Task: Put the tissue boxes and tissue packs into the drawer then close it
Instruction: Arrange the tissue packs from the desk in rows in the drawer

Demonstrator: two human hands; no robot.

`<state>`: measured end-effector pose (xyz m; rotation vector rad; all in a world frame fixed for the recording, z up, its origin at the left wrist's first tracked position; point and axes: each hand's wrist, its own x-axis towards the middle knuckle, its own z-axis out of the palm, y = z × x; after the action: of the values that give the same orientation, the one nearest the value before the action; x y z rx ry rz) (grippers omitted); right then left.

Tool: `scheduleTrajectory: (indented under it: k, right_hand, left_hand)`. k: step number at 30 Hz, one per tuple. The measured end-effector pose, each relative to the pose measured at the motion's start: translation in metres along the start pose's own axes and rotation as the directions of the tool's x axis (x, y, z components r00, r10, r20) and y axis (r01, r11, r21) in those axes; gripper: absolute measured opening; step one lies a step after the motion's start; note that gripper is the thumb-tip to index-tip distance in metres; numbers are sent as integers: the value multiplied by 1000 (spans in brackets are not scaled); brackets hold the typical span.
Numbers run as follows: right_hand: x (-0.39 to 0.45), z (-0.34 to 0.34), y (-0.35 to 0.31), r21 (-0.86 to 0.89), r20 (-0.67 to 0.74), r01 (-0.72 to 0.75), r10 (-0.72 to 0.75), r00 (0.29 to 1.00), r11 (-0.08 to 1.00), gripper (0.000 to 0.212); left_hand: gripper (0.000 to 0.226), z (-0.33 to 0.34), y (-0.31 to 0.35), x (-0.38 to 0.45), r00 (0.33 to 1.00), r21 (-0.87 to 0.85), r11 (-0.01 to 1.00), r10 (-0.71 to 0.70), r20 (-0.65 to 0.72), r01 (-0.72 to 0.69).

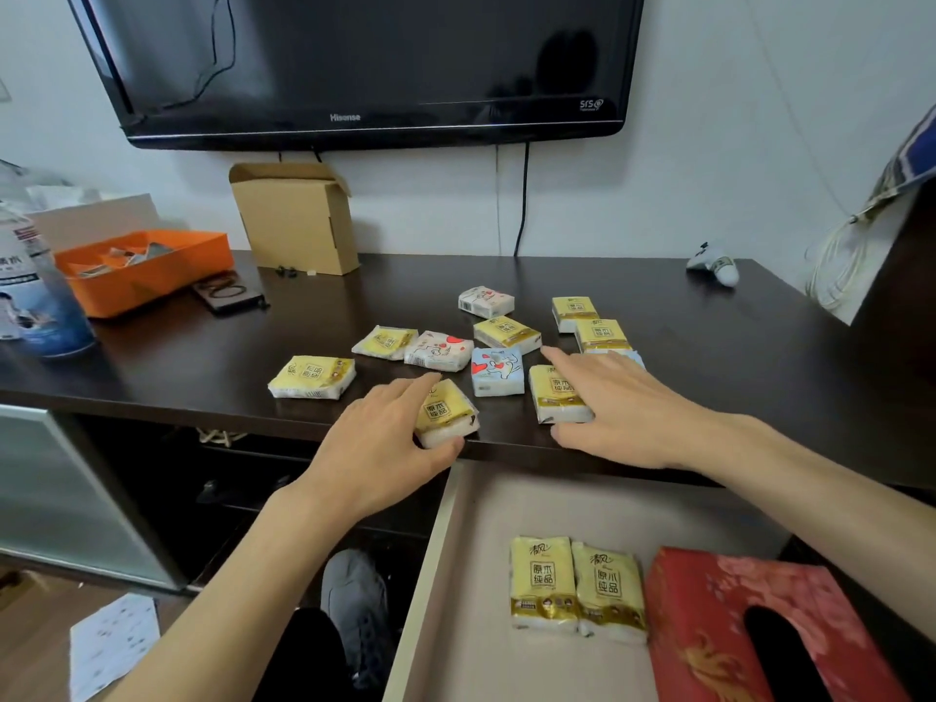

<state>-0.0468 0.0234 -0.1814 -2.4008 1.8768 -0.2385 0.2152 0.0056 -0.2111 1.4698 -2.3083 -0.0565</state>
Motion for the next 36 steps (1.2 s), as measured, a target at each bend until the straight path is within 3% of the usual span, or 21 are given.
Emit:
scheduleTrajectory:
  k: [5, 11, 14, 19, 22, 25, 30, 33, 36]
  right_hand:
    - [-7, -2, 2, 52, -93, 11, -6, 996, 999, 86]
    - [-42, -11, -7, 141, -140, 74, -54, 989, 987, 88]
    - [-75, -12, -16, 221, -125, 97, -70, 990, 970, 85]
    - [-123, 8, -20, 214, 42, 70, -80, 996, 974, 91]
    - [-134, 25, -19, 200, 71, 44, -60, 996, 979, 94]
    - [-140, 38, -19, 194, 93, 55, -74, 993, 980, 95]
    - [-151, 50, -27, 38, 131, 135, -139, 982, 990, 76]
    - [-152, 48, -30, 19, 143, 144, -145, 979, 989, 53]
    - [-150, 45, -34, 13, 197, 119, -119, 973, 993, 44]
  left_hand:
    - [73, -2, -6, -3, 999, -37, 999, 21, -36, -22]
    - [73, -13, 5, -12, 995, -221, 970, 93, -47, -101]
    - [68, -13, 17, -22, 986, -328, 934, 162, 34, -142]
    - [66, -5, 39, -46, 935, -403, 902, 265, 234, -154]
    - [66, 5, 50, -62, 871, -330, 920, 330, 365, -210]
    - [60, 16, 58, -77, 827, -251, 916, 392, 403, -312]
    - [51, 29, 67, -90, 769, -236, 873, 487, 414, -427]
    - [50, 37, 70, -95, 732, -224, 855, 516, 444, -467]
    - [49, 39, 70, -96, 721, -209, 844, 532, 444, -494]
